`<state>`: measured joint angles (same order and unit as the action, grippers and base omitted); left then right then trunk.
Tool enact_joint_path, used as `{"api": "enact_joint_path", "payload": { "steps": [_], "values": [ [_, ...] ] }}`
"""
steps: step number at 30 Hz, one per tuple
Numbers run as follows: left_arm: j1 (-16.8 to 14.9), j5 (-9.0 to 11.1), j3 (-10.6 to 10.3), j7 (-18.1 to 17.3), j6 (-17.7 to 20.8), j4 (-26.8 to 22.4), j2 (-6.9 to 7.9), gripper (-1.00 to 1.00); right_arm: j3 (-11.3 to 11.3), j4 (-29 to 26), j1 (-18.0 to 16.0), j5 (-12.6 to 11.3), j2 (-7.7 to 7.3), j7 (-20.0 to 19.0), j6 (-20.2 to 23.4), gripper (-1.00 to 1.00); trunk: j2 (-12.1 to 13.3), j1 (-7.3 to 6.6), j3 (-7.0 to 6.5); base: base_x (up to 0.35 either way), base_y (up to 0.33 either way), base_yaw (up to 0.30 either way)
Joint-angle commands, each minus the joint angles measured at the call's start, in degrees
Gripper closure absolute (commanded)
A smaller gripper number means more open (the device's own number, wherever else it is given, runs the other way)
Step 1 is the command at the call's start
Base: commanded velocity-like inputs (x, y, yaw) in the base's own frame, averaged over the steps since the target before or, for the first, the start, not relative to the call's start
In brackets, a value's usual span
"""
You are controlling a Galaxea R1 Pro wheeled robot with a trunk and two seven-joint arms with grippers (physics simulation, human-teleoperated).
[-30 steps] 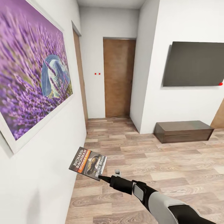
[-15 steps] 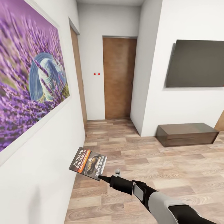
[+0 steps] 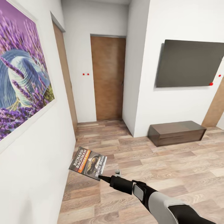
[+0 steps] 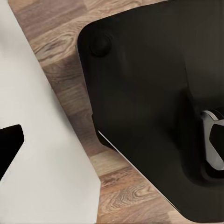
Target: In the bedroom, move the book from the bed onto either nightstand, and place the two sandals side by side next to the bed.
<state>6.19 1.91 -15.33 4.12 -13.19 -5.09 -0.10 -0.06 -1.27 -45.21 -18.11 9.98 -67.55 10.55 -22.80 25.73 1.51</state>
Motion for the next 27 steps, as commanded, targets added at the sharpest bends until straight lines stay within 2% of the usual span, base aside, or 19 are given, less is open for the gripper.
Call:
{"api": "enact_joint_path", "payload": {
  "steps": [1,11,27],
  "values": [
    [0.0,0.2,-0.5,0.4,-0.1,-0.1,0.01,-1.0,-0.4,0.0,-0.1,-0.3,0.02,-0.1,0.6,1.0,-0.1,0.05,0.11,0.14,0.0,-0.266],
    [0.0,0.2,-0.5,0.4,-0.1,-0.1,0.01,-1.0,-0.4,0.0,-0.1,-0.3,0.02,-0.1,0.6,1.0,-0.1,0.05,0.11,0.144,0.0,-0.271],
    [0.0,0.2,-0.5,0.4,-0.1,-0.1,0.01,-1.0,-0.4,0.0,-0.1,-0.3,0.02,-0.2,0.6,1.0,-0.1,0.05,0.11,0.228,0.0,-0.274]
  ]
}}
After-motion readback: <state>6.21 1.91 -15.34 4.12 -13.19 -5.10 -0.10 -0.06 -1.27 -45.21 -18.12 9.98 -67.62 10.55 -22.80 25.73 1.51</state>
